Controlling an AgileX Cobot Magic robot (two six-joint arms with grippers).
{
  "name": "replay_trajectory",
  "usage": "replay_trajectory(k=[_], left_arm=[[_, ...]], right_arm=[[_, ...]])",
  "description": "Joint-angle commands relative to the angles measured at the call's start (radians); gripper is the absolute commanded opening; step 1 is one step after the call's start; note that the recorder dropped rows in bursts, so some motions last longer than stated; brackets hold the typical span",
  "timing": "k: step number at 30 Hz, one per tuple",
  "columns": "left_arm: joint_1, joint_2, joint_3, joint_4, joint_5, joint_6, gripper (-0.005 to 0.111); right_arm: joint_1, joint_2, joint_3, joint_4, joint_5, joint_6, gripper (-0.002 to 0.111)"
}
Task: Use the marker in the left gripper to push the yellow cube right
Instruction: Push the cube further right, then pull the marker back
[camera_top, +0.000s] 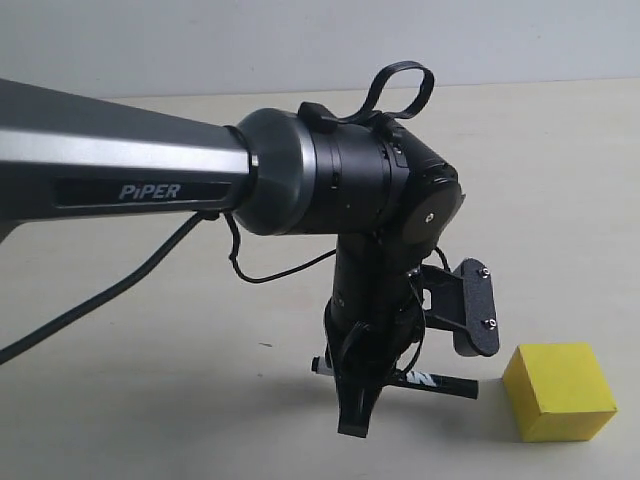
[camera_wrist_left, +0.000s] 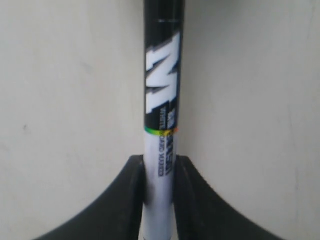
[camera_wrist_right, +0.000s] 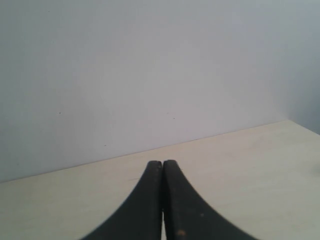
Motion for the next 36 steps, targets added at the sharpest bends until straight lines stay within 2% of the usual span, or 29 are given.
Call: replay_trajectory(k=[1,13,25,36], left_arm=[[0.0,-0.002,-0.004,0.013,-0.024,-0.009,0.0],[-0.002,0.009,-0.011,-0.018,-0.243,-0.003,0.0],[0.027,-0.007,-0.015,0.05,-0.076,-0.011,0.0],[0.027,-0.007,-0.015,0.05,-0.068,-0.011,0.0]], right_arm=[[0.002,-0.006,0.005,-0.005,-0.006,-0.005,0.0],[0.002,-0.006,0.005,-0.007,-0.006,-0.005,0.0],[0.002,-0.006,0.005,-0.007,-0.006,-0.005,0.0],[0.002,-0.006,0.005,-0.007,-0.006,-0.005,0.0]])
